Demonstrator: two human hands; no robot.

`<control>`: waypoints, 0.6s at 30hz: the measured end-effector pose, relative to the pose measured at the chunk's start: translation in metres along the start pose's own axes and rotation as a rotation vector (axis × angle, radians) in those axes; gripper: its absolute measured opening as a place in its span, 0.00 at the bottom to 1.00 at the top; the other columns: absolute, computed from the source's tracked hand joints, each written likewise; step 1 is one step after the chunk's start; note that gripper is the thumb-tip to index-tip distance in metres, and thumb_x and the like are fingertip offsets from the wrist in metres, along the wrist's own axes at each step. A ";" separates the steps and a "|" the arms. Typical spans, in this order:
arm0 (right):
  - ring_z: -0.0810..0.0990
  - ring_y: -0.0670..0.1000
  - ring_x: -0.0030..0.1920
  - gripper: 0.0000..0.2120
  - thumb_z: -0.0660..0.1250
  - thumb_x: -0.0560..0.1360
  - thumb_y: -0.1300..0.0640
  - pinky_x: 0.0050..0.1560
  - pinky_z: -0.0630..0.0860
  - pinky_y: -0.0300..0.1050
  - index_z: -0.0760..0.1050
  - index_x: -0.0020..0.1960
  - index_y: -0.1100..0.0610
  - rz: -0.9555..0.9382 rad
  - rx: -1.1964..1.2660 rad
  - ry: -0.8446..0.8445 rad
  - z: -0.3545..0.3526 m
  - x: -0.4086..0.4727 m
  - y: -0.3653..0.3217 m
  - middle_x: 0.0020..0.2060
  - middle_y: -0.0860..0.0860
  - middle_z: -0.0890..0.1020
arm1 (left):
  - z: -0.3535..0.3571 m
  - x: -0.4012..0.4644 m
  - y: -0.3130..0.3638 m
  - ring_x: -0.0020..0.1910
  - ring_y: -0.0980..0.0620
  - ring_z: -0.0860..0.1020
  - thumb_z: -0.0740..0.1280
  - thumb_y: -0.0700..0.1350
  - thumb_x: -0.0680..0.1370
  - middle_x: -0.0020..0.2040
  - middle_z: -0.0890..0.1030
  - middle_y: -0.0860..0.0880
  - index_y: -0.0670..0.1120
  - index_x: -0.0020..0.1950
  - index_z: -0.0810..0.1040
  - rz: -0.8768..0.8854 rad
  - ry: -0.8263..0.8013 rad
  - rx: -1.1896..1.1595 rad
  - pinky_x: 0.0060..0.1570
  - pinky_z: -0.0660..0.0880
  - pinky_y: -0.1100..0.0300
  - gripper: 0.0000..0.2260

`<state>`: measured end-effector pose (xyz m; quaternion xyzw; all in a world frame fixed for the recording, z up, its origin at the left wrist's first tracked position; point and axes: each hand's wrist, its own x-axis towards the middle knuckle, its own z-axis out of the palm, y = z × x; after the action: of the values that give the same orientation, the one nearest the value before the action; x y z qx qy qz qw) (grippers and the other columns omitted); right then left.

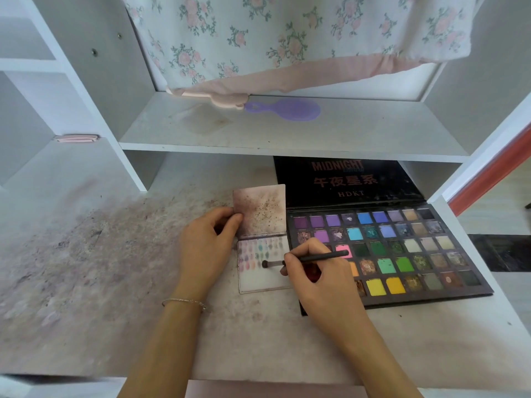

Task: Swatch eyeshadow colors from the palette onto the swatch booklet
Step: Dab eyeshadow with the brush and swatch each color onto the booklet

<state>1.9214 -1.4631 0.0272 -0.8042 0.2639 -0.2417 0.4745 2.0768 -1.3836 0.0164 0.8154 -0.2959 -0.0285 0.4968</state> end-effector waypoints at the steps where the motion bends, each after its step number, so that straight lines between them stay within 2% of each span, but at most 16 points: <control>1: 0.79 0.46 0.37 0.06 0.64 0.74 0.58 0.38 0.76 0.43 0.71 0.39 0.51 -0.001 0.000 0.002 0.000 0.000 0.000 0.32 0.50 0.81 | 0.000 0.000 0.000 0.39 0.63 0.77 0.67 0.43 0.75 0.35 0.78 0.61 0.48 0.46 0.82 -0.001 0.000 0.000 0.42 0.73 0.67 0.04; 3: 0.79 0.44 0.38 0.06 0.64 0.74 0.59 0.39 0.76 0.41 0.71 0.39 0.51 -0.003 0.001 0.003 0.000 0.001 -0.001 0.33 0.48 0.81 | 0.001 0.001 0.000 0.39 0.62 0.77 0.67 0.43 0.75 0.35 0.78 0.61 0.47 0.46 0.82 -0.005 0.000 0.002 0.42 0.73 0.66 0.04; 7: 0.80 0.49 0.37 0.07 0.64 0.74 0.58 0.39 0.77 0.47 0.71 0.39 0.51 0.000 0.000 -0.003 0.000 0.000 0.000 0.33 0.51 0.81 | 0.000 0.000 0.000 0.39 0.61 0.77 0.67 0.43 0.75 0.35 0.78 0.61 0.47 0.46 0.82 0.005 -0.001 0.011 0.41 0.72 0.67 0.05; 11: 0.79 0.45 0.38 0.08 0.64 0.74 0.59 0.39 0.76 0.42 0.71 0.38 0.49 -0.019 -0.002 0.002 0.000 0.000 0.000 0.33 0.47 0.81 | 0.001 0.001 0.000 0.39 0.61 0.77 0.67 0.43 0.75 0.36 0.77 0.61 0.47 0.47 0.82 0.006 -0.002 0.012 0.42 0.73 0.66 0.05; 18: 0.79 0.44 0.38 0.09 0.64 0.74 0.59 0.39 0.77 0.41 0.70 0.38 0.48 -0.020 0.001 0.002 0.001 0.001 0.001 0.34 0.47 0.81 | 0.001 0.000 -0.001 0.39 0.63 0.77 0.66 0.43 0.75 0.36 0.77 0.63 0.47 0.47 0.82 0.002 0.002 0.010 0.40 0.69 0.71 0.05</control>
<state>1.9227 -1.4634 0.0264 -0.8064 0.2561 -0.2473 0.4721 2.0770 -1.3843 0.0152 0.8175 -0.2965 -0.0259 0.4931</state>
